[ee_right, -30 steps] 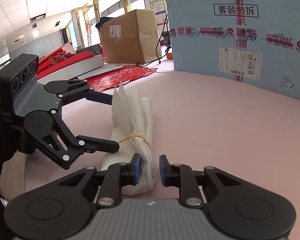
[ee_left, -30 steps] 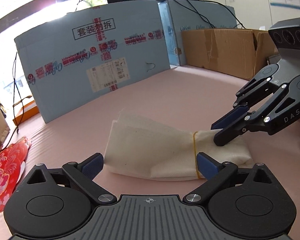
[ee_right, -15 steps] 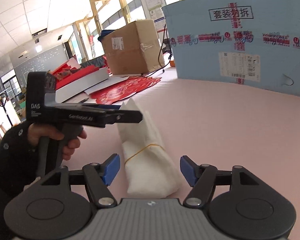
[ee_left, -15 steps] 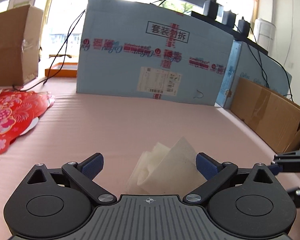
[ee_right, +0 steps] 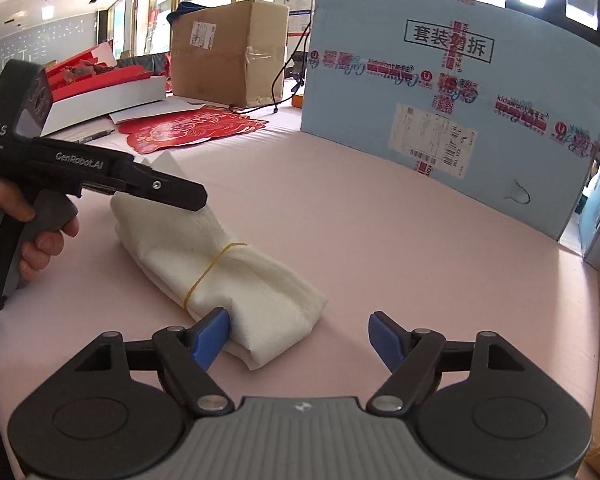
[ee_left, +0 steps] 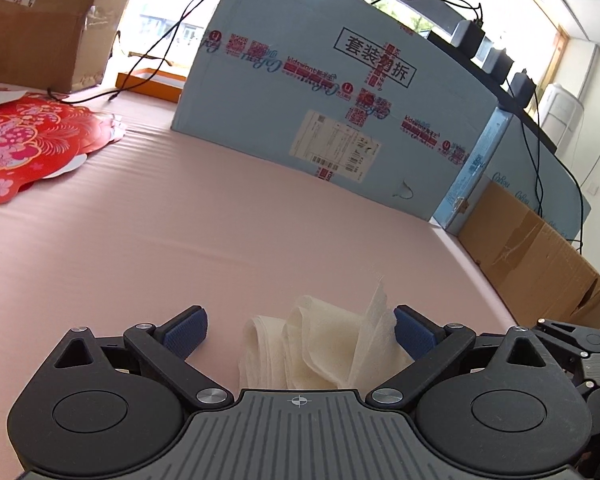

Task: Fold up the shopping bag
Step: 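Grasp the banded white bundle at its end with the left gripper, then lift the bundle with the left gripper and carry it over the cardboard box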

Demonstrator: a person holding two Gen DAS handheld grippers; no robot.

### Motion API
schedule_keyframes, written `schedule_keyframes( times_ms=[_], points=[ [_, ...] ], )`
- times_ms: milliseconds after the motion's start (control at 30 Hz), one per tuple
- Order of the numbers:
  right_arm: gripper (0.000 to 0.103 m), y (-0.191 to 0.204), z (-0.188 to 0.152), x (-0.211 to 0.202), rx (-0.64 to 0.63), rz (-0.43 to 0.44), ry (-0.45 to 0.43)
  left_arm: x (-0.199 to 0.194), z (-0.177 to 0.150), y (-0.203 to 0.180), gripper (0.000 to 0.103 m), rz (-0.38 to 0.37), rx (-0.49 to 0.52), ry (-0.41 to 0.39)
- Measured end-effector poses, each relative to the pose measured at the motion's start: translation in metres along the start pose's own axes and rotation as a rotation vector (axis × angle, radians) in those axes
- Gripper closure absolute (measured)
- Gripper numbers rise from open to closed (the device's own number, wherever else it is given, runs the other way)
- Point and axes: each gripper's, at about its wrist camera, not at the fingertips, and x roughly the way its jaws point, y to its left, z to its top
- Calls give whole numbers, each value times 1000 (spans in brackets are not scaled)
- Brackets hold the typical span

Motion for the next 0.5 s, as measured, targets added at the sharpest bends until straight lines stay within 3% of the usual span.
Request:
schedule_keyframes(
  times_ms=[133,267,367,433,500],
  points=[
    [25,-12,-7,1,165,87,-2,-8,-9,-1,4,6,-15,-17],
    [24,-1,-8,3,150,83,-18,-8,-11,-1,12,26,-22,-24],
    [25,15,-8,5,95,147,-29,-8,-14,-3,18,8,-12,-19],
    [33,19,-7,5,94,150,-36,-8,-15,-4,20,-4,-6,-18],
    [51,13,-7,3,135,152,-46,-8,-16,0,23,-19,-25,-21]
  ],
)
